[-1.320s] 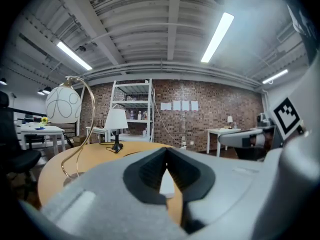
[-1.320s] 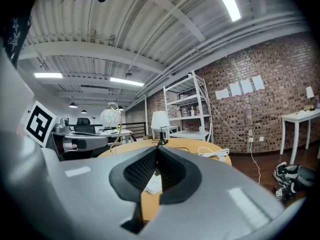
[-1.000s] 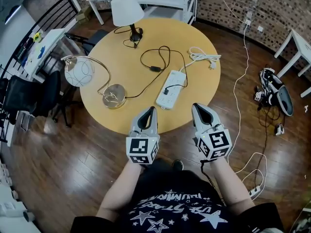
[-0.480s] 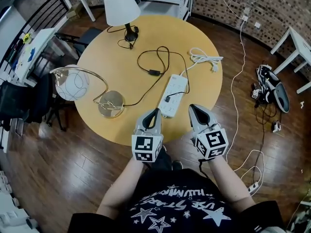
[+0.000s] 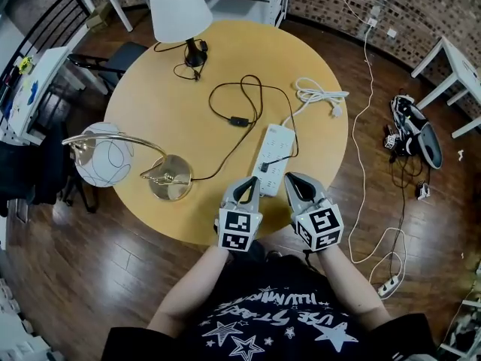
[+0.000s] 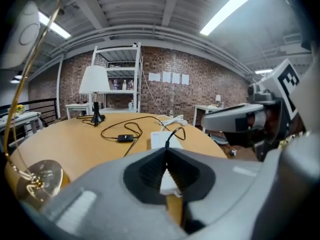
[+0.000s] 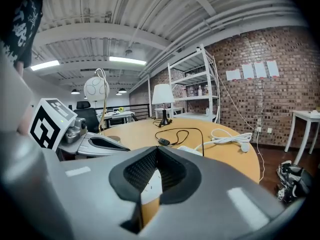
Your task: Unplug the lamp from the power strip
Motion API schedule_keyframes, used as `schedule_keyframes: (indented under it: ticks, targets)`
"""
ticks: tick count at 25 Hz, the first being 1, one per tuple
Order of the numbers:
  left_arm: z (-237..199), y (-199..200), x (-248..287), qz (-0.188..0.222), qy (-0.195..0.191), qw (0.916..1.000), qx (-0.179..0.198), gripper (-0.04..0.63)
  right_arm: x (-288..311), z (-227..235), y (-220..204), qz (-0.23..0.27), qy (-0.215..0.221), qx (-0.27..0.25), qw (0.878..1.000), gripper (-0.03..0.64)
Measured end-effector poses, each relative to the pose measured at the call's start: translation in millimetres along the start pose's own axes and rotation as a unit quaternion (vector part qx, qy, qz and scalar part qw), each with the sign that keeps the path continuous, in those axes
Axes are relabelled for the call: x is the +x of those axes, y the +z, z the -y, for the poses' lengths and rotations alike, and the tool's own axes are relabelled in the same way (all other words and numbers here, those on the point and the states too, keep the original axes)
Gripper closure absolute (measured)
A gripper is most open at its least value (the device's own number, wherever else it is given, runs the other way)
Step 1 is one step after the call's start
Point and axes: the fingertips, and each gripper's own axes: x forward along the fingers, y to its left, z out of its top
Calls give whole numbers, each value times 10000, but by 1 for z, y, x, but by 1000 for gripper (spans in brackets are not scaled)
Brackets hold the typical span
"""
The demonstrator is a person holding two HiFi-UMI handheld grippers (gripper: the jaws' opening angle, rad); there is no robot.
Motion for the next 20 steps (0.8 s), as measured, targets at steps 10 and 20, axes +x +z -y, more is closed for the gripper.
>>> schedule_keyframes:
  ticks: [10,20]
  targets:
    - [4,-20,27,-397,-377,9984,107,591,20,2,-13,-338,28,-154,9993,607]
    - [3,-30,39,-749,-201,9961,431,591,35,-2,-33,-634,612,-180,9959,607]
